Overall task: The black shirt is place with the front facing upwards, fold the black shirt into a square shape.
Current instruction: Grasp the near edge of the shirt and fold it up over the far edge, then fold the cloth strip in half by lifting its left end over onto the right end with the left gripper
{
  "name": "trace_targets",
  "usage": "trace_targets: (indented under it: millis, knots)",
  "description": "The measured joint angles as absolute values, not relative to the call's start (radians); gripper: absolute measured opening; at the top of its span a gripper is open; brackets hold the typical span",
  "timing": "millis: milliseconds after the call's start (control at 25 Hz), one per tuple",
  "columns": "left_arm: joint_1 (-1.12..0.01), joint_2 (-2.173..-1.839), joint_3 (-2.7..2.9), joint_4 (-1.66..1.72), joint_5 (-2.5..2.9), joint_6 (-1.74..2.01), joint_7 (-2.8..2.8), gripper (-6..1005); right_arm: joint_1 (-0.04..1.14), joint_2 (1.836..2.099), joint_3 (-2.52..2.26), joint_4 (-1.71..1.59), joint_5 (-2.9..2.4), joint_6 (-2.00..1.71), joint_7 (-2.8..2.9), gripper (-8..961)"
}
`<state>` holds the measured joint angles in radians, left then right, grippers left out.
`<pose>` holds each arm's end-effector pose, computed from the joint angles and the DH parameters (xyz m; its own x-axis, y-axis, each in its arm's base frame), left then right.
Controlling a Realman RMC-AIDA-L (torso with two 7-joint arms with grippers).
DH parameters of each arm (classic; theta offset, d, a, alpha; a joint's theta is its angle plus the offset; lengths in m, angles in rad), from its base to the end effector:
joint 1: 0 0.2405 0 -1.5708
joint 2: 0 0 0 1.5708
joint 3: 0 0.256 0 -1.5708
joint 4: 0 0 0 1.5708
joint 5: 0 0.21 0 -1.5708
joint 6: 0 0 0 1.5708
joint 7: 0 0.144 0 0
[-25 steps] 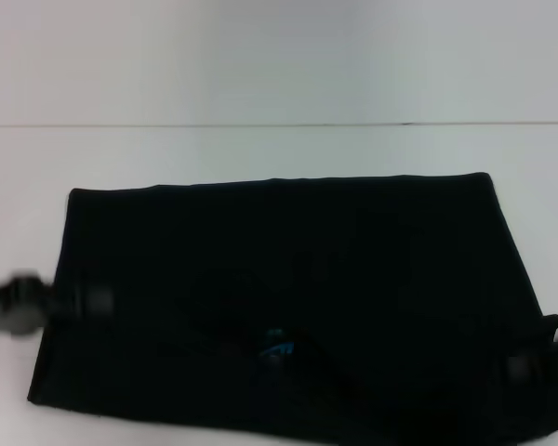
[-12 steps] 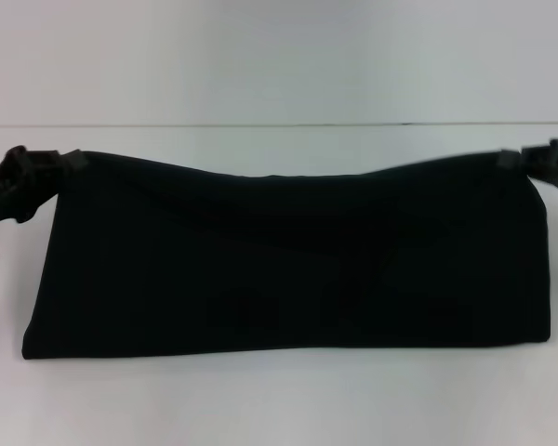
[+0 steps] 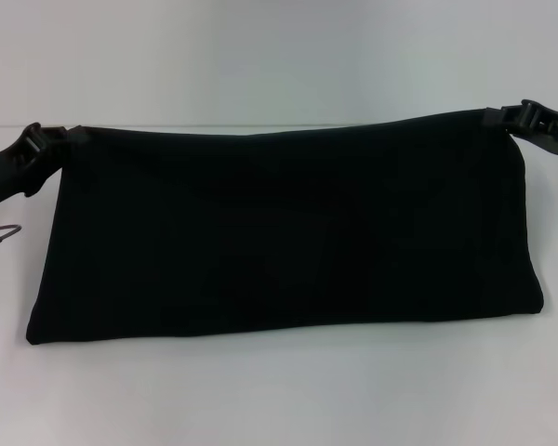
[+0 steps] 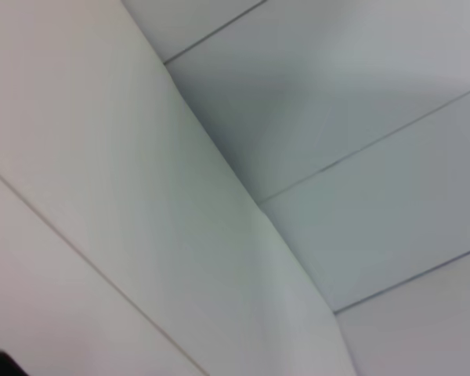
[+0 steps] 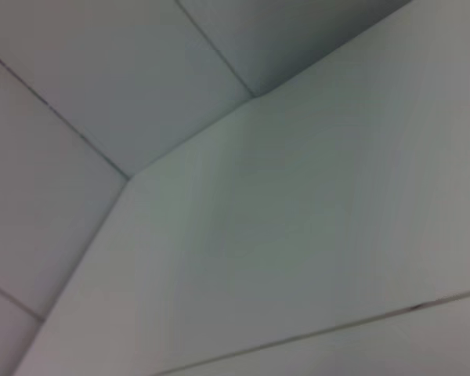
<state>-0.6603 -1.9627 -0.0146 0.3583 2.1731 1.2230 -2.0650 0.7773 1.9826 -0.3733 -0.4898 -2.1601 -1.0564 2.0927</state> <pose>-0.3216 0.3906 0.0589 -0.1593 0.5695 0.8064 0.9624 -0.0926 0.2555 0.2723 0.4402 0.0512 0.2141 -0.6437 -0.7347 -0.9697 -0.2306 -0.0805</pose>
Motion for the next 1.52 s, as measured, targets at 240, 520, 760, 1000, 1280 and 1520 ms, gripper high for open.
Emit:
trace_targets:
  millis: [240, 520, 760, 1000, 1280, 1520]
  knots:
    - [-0.708, -2.024, -0.018, 0.356, 2.167, 1.061, -1.976, 96, 0.791, 2.033, -0.375, -0.484, -2.159, -0.885, 2.032, 79]
    - [-0.761, -2.086, -0.013, 0.354, 2.112, 0.891, -1.866, 100, 0.824, 2.081, -0.376, -0.428, -2.086, -0.691, 1.826, 85]
    - [-0.804, -2.108, -0.012, 0.310, 2.045, 0.754, -1.729, 103, 0.849, 2.092, -0.376, -0.343, -1.905, -0.597, 1.529, 90]
    - [-0.814, -2.122, -0.014, 0.284, 1.938, 0.694, -1.591, 161, 0.852, 2.092, -0.376, -0.306, -1.786, -0.563, 1.392, 342]
    - [-0.786, -2.115, -0.011, 0.284, 1.925, 0.644, -1.585, 293, 0.824, 2.091, -0.370, -0.301, -1.768, -0.592, 1.391, 480]
    - [-0.755, -2.098, -0.011, 0.281, 1.929, 0.652, -1.592, 530, 0.781, 2.086, -0.370, -0.307, -1.768, -0.728, 1.386, 565]
